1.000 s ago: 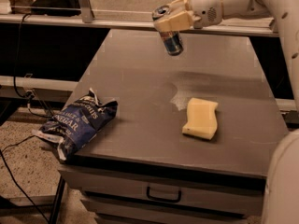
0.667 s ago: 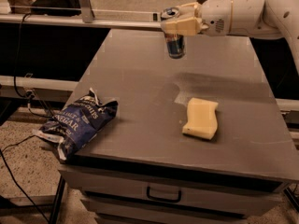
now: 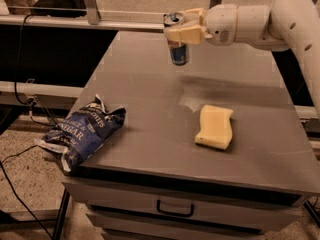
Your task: Place redbull can upright
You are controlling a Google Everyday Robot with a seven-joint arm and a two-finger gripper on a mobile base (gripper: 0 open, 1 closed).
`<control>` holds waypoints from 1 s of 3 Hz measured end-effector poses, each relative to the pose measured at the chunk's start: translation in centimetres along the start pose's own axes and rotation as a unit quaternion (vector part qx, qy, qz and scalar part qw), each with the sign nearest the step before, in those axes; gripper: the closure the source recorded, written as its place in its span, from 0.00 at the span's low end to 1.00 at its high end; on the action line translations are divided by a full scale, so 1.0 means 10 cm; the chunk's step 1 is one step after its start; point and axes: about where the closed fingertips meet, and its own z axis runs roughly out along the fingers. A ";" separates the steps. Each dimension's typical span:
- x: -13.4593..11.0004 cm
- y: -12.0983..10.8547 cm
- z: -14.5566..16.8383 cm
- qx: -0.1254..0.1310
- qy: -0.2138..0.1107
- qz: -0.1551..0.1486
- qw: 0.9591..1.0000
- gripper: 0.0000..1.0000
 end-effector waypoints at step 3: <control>0.23 0.04 0.03 0.094 -0.016 0.021 0.995 0.61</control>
Offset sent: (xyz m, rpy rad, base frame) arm -0.0027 0.0045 -0.0208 0.0690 -0.0495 -0.1903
